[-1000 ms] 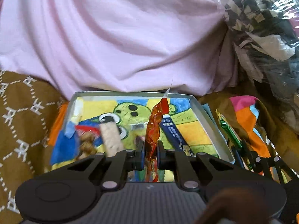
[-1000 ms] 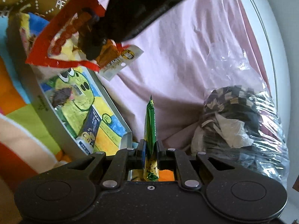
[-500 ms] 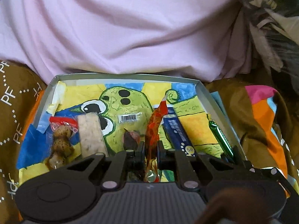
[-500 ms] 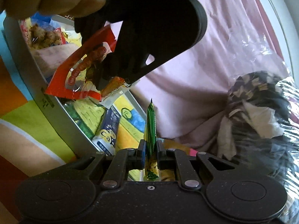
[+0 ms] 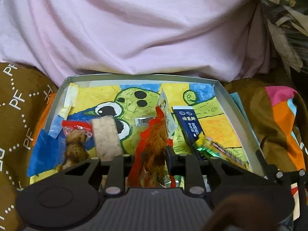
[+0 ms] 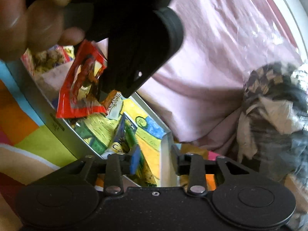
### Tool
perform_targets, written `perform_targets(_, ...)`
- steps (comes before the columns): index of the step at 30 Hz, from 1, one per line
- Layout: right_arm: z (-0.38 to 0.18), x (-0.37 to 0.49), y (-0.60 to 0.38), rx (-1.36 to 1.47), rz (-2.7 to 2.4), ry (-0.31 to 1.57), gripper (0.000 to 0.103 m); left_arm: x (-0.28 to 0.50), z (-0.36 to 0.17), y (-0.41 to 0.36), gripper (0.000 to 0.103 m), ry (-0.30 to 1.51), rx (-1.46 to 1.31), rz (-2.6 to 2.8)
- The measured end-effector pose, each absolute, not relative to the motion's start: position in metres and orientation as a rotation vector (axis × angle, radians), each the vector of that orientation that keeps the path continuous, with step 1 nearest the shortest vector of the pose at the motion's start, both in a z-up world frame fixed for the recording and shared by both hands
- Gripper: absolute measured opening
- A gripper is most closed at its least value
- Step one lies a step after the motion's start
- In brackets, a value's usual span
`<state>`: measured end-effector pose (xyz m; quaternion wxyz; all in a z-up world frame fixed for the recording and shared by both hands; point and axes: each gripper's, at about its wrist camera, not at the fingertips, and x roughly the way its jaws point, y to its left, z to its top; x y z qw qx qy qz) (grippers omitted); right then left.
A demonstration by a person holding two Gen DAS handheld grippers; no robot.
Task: Organize snacks
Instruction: 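Lower the red tofu pack and green bar into the tray, open both tools, then withdraw both tools from the tray back toward the loose snacks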
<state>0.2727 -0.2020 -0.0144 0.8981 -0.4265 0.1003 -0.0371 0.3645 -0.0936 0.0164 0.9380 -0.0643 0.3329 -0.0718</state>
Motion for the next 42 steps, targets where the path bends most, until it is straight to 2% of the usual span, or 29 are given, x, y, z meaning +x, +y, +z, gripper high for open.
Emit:
perform_targets(4,-0.003,0.271,-0.205,-0.798,-0.056,0.219,0.062,0.362,0.018,-0.090,0.041,0.678,-0.141,-0.138)
perform_targets(5,-0.001,0.270,-0.205,-0.779,-0.053,0.219,0.066,0.362,0.019,-0.089,0.047,0.676,-0.140,-0.133)
perform_targets(6,0.002,0.270,-0.206,-0.756,-0.049,0.221,0.067,0.361,0.020,-0.089,0.055,0.673,-0.138,-0.128)
perform_targets(12,0.019,0.262,-0.210,-0.627,-0.033,0.236,0.081,0.350,0.033,-0.085,0.079,0.624,-0.124,-0.109)
perform_targets(16,0.036,0.255,-0.218,-0.526,-0.028,0.234,0.093,0.338,0.041,-0.077,0.088,0.591,-0.127,-0.095)
perform_targets(20,0.052,0.242,-0.224,-0.436,-0.020,0.218,0.100,0.323,0.048,-0.063,0.098,0.563,-0.143,-0.075)
perform_targets(24,0.067,0.223,-0.230,-0.370,-0.004,0.203,0.102,0.302,0.057,-0.049,0.102,0.526,-0.159,-0.053)
perform_targets(31,0.091,0.188,-0.237,-0.233,0.056,0.229,0.102,0.256,0.067,-0.027,0.102,0.481,-0.182,-0.027)
perform_targets(42,0.102,0.131,-0.238,-0.020,0.071,0.424,0.102,0.176,0.063,0.002,0.103,0.481,-0.142,-0.016)
